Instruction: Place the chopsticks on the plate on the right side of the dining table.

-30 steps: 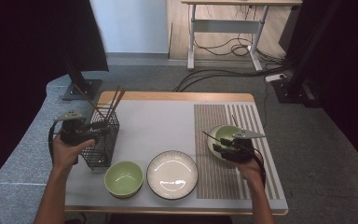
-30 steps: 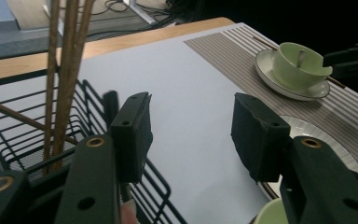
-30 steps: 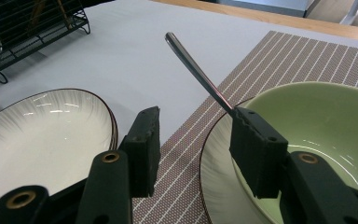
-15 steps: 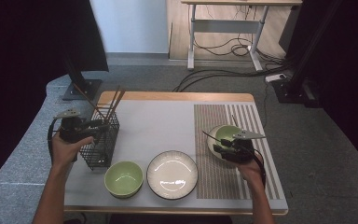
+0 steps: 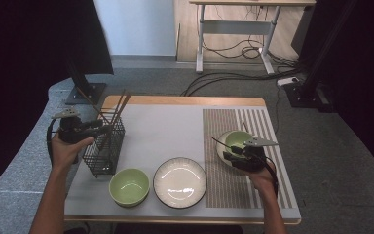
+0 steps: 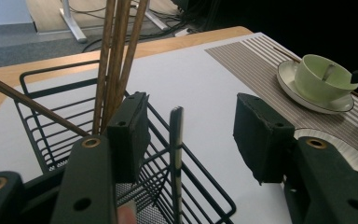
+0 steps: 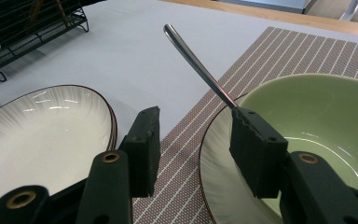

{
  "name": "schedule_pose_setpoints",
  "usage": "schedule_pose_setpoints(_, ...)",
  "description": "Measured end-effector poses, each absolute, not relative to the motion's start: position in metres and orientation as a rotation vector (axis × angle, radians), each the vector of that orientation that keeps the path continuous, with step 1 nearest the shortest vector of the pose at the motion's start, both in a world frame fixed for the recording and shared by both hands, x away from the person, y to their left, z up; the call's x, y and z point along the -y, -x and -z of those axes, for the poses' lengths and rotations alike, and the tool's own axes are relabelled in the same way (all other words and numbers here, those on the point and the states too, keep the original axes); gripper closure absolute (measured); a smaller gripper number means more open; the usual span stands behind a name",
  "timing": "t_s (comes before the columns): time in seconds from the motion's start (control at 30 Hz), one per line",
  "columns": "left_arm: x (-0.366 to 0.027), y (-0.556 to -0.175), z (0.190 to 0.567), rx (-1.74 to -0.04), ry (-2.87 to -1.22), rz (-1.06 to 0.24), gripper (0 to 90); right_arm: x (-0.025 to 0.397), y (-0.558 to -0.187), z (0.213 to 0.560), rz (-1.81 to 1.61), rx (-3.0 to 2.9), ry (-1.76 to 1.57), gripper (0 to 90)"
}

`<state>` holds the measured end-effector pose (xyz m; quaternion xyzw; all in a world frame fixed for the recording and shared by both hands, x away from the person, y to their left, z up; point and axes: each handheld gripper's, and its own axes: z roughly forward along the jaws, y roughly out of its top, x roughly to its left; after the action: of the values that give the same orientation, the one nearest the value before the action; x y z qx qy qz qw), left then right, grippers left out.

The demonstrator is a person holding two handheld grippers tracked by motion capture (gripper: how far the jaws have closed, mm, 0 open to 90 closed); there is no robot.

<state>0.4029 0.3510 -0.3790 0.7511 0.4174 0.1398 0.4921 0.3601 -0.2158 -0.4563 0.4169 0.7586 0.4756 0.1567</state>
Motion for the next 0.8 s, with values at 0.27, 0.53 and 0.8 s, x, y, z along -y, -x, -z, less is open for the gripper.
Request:
schedule_pose_setpoints(0.27, -0.355, -0.410, 0.380, -1.020, -1.820, -0.352, 45.1, 0.217, -0.357, 0.458, -1.352, -2.169, -1.203, 52.7)
schedule_pose_setpoints(0.53, -0.365, -0.417, 0.378, -1.035, -1.837, -0.387, 45.1, 0.216, -0.356, 0.458, -1.344, -2.170, -1.202, 52.7)
schedule_pose_setpoints(0.8, -0.376, -0.423, 0.380, -1.063, -1.833, -0.407, 45.8, 0.215, -0.355, 0.457, -1.344, -2.168, -1.194, 52.6)
